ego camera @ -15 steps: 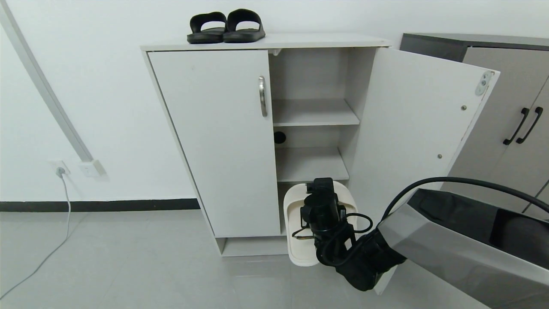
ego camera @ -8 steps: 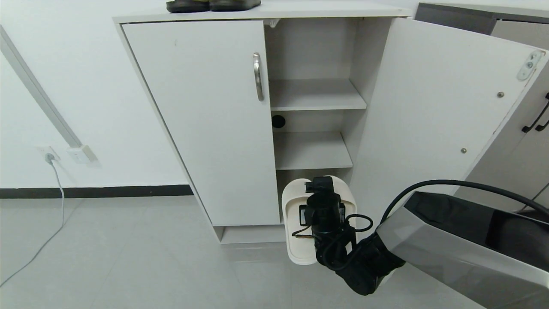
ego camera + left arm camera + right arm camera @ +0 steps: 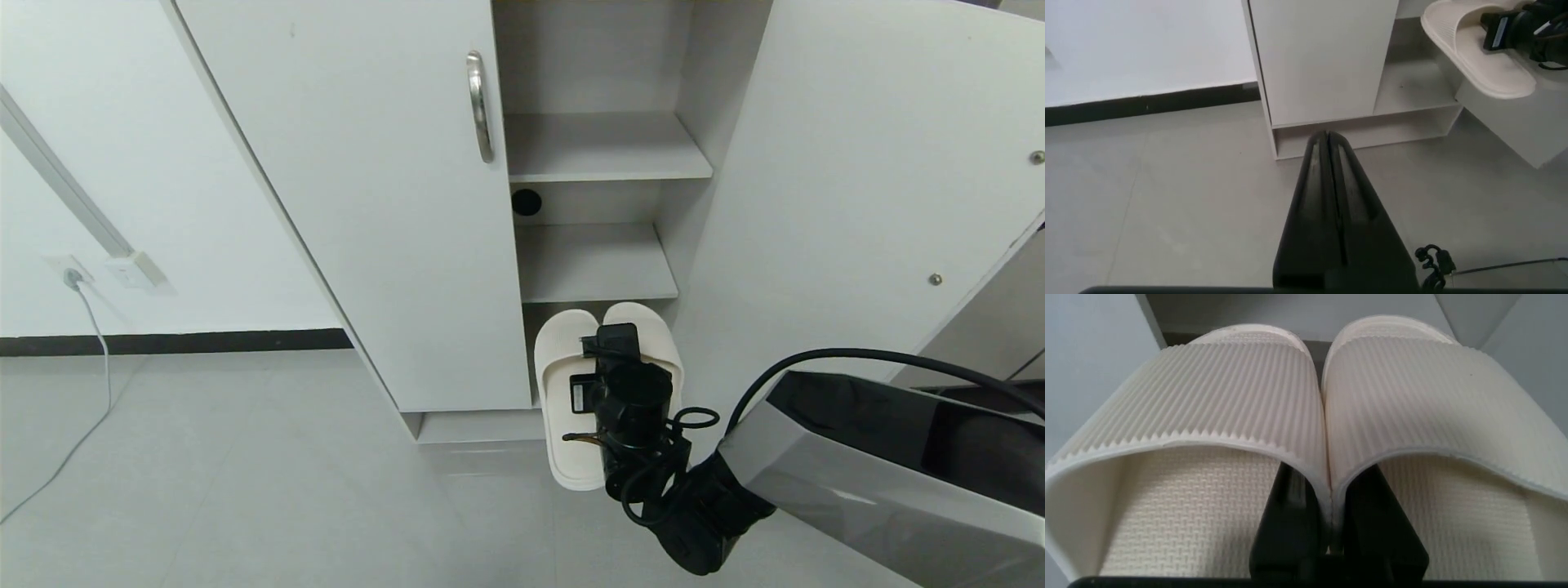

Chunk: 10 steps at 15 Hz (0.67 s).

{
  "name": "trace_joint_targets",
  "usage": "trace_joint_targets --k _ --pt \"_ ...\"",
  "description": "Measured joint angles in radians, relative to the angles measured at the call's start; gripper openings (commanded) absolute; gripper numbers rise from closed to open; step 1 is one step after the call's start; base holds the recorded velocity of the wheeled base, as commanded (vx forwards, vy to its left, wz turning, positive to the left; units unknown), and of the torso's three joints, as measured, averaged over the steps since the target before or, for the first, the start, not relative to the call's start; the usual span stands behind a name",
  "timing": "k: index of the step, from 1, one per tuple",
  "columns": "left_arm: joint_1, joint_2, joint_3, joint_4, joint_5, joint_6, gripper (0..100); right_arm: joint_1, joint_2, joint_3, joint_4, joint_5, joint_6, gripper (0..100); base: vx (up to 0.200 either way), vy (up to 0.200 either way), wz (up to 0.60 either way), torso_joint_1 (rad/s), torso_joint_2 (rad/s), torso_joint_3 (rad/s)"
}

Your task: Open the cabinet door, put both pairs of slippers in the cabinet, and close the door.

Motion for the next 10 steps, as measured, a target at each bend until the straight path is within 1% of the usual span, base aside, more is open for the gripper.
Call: trace_joint_targets --k 10 --pt "0.0 0.0 0.0 0.0 0.0 -0.002 0 -0.001 -0.001 -0.004 -0.001 -0.001 0.0 0 0.2 0.0 0.0 0.003 0.0 0.0"
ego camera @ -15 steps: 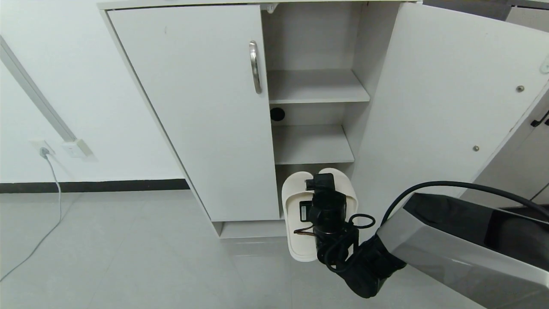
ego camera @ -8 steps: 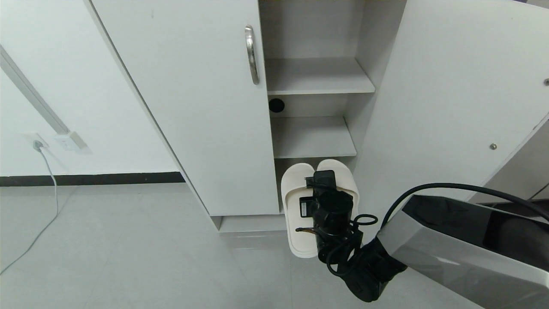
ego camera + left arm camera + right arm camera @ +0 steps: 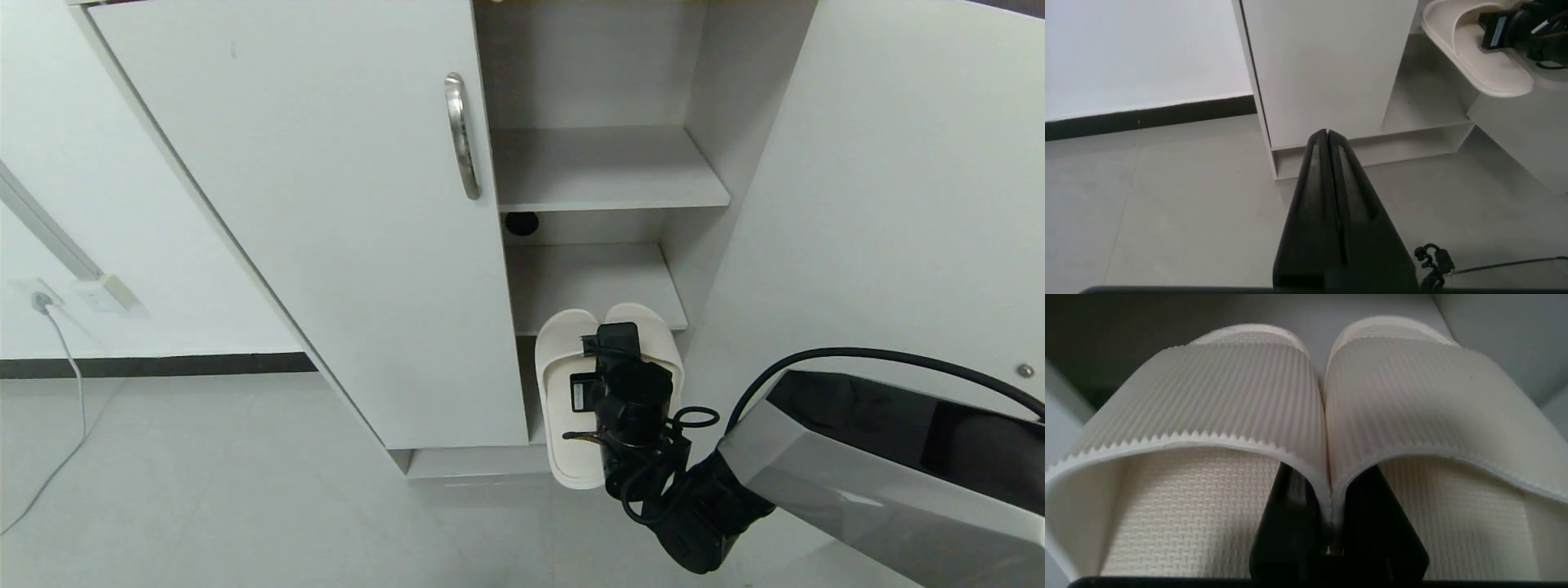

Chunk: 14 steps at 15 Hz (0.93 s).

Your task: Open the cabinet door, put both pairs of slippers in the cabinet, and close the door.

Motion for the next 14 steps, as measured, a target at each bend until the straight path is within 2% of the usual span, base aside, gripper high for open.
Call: trace_joint_targets --k 5,14 --pt "0.0 0.0 0.0 0.0 0.0 0.0 0 0.01 0.0 0.003 -0.018 0.0 0.0 0 0.2 0.0 0.0 0.001 0.0 0.0" --pt "0.0 0.0 0.0 0.0 0.0 0.0 0 0.012 0.003 -0.009 -0.014 0.0 0.0 0 0.0 0.0 0.0 0.0 0.0 0.0"
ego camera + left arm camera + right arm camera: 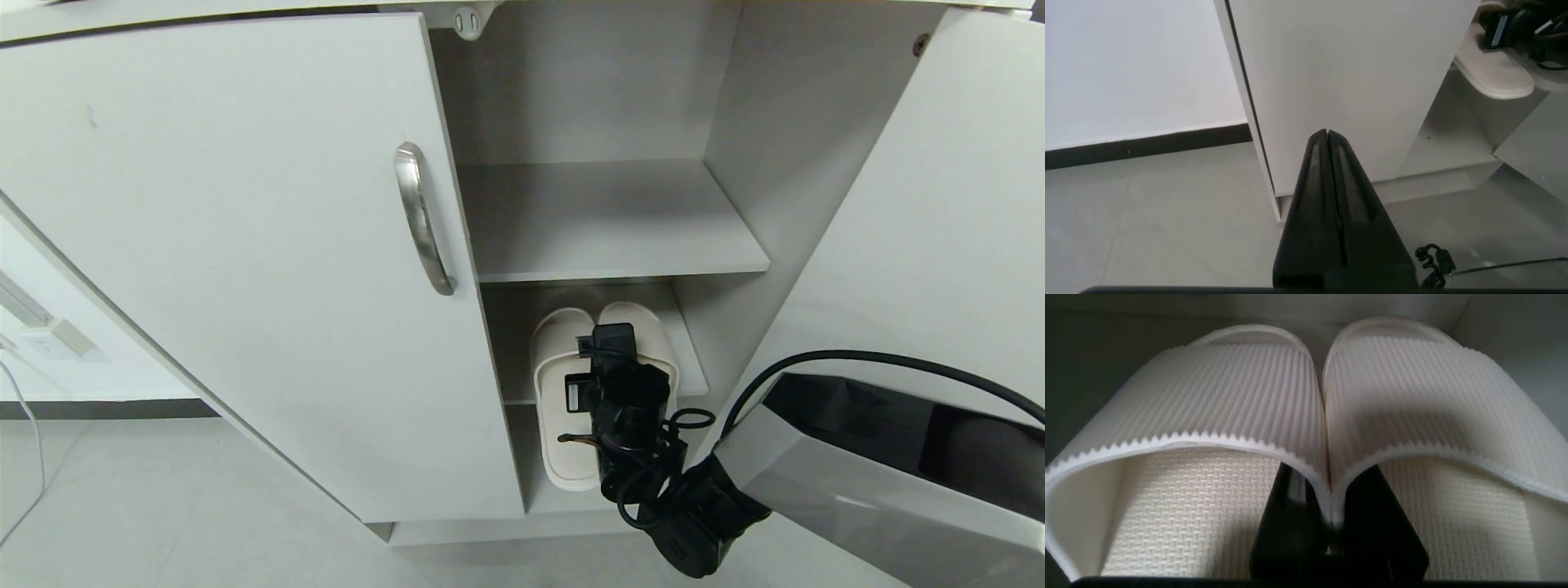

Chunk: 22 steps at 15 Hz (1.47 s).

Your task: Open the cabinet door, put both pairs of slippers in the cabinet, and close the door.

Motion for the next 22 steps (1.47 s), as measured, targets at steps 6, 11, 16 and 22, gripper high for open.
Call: trace_joint_targets --k 6,11,16,22 --pt "0.0 0.0 0.0 0.0 0.0 -0.001 0 -0.042 0.039 -0.091 0.048 0.007 0.007 0 0.0 0.0 0.0 0.0 0.0 0.0" --pt "0.0 0.0 0.0 0.0 0.005 -0.003 0 -0.082 0.094 -0.235 0.152 0.009 0.011 0 0.0 0.0 0.0 0.0 0.0 0.0" --pt "0.0 0.0 0.0 0.0 0.008 -0.009 0 -0.11 0.129 -0.369 0.295 0.04 0.056 0 0.0 0.0 0.0 0.0 0.0 0.0" --pt "0.0 0.0 0.0 0.0 0.008 -0.009 0 -0.141 0.163 -0.523 0.402 0.072 0.074 0 0.0 0.0 0.0 0.0 0.0 0.0"
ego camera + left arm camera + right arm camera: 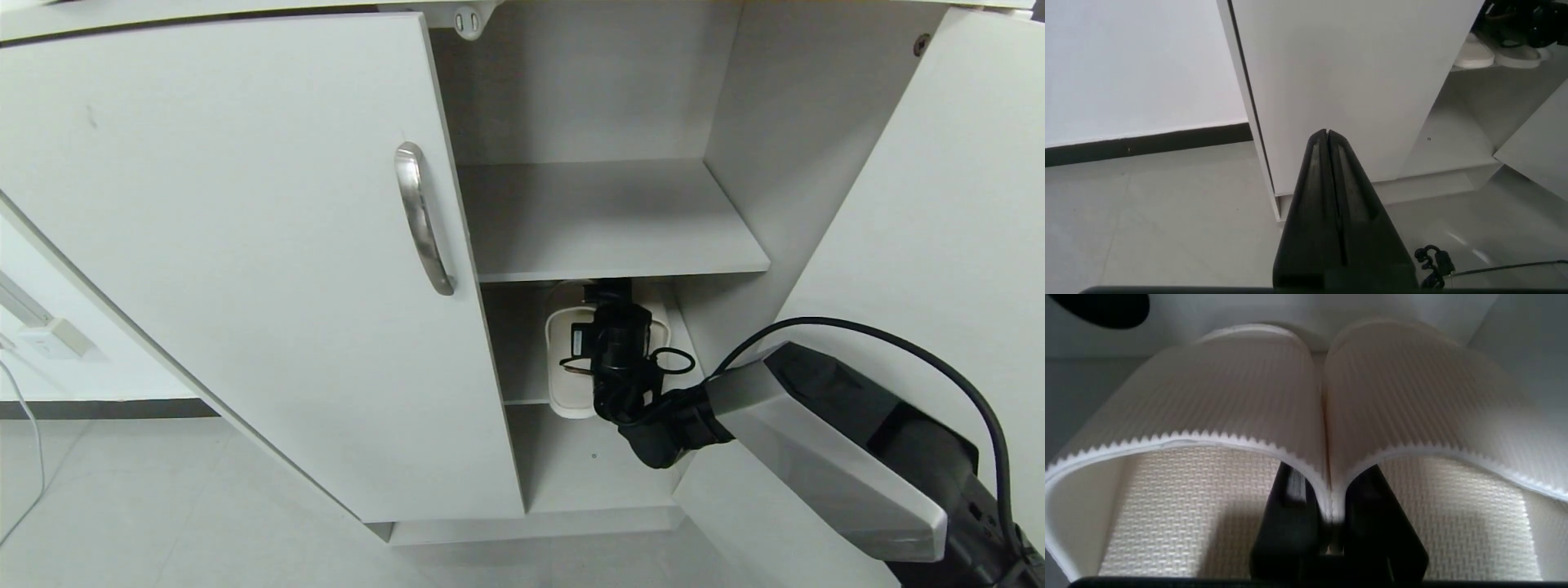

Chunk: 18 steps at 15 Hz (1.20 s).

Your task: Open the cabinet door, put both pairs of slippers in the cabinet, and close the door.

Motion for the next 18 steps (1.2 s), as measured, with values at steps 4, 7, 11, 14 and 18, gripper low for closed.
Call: trace_joint_targets --k 4,7,11,14,18 --pt "0.0 0.0 0.0 0.0 0.0 0.0 0 -0.016 0.028 -0.058 0.027 0.035 0.0 0 0.0 0.0 0.0 0.0 0.0 0.0" --pt "0.0 0.0 0.0 0.0 0.0 0.0 0 -0.025 0.05 -0.12 0.072 0.039 -0.002 0 0.0 0.0 0.0 0.0 0.0 0.0" --pt "0.0 0.0 0.0 0.0 0.0 0.0 0 -0.032 0.069 -0.177 0.123 0.04 -0.003 0 0.0 0.0 0.0 0.0 0.0 0.0" --pt "0.0 0.0 0.0 0.0 0.0 0.0 0 -0.034 0.081 -0.19 0.125 0.04 -0.003 0 0.0 0.0 0.0 0.0 0.0 0.0" --pt "0.0 0.0 0.0 0.0 0.0 0.0 0 -0.033 0.087 -0.192 0.124 0.039 -0.003 0 0.0 0.0 0.0 0.0 0.0 0.0"
